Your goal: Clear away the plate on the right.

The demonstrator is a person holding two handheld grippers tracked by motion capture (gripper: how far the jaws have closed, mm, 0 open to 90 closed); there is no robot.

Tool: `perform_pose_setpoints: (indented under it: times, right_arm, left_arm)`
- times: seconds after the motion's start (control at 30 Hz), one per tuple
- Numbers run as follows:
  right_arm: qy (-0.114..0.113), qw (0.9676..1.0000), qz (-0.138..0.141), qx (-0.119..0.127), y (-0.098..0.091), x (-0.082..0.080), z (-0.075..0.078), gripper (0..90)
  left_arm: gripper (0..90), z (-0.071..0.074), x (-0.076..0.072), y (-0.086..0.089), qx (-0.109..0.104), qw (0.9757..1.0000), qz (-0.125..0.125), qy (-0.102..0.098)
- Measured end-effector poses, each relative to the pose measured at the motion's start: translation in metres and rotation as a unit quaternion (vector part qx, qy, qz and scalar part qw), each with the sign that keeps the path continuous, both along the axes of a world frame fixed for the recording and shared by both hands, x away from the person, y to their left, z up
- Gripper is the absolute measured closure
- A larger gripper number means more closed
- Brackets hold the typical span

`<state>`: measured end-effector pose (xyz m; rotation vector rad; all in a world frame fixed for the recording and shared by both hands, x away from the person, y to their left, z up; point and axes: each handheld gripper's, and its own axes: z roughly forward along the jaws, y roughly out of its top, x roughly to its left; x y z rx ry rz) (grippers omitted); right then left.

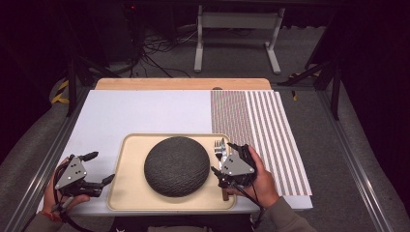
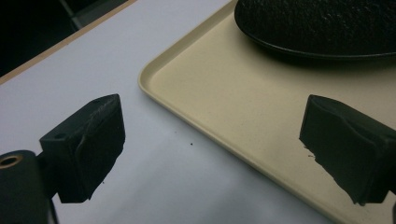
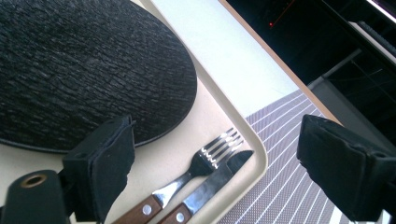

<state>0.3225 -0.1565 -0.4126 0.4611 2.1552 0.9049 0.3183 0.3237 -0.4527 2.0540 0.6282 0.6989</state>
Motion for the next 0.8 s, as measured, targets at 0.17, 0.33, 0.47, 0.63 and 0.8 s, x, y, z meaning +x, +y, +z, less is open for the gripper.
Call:
perform_pose_setpoints:
  times: [0.17,0.33,0.47,0.63,0.8]
  right_arm:
    - [-0.003,0.9999,-0.009,-0.005,-0.006,-0.001,-0.002,12.2]
    - [-0.009,0.9997,-0.017,-0.015,-0.010,-0.002,-0.005,11.6]
    - [-0.004,0.9997,-0.020,-0.015,-0.013,-0.003,-0.007,11.5]
    - [-0.002,0.9996,-0.024,-0.017,-0.017,-0.003,-0.009,13.0]
    - [0.000,0.9995,-0.030,-0.011,-0.024,-0.005,-0.013,12.9]
  left_arm:
    - [7.6,0.000,0.000,0.000,0.001,1.0000,-0.001,-0.003]
    - [7.5,0.000,0.000,0.000,-0.001,1.0000,0.001,-0.003]
    - [7.4,0.000,-0.001,-0.001,0.000,1.0000,0.000,-0.003]
    - [7.4,0.000,-0.001,-0.001,-0.003,1.0000,0.000,0.001]
    - [7.4,0.000,0.000,-0.002,-0.003,1.0000,0.000,0.002]
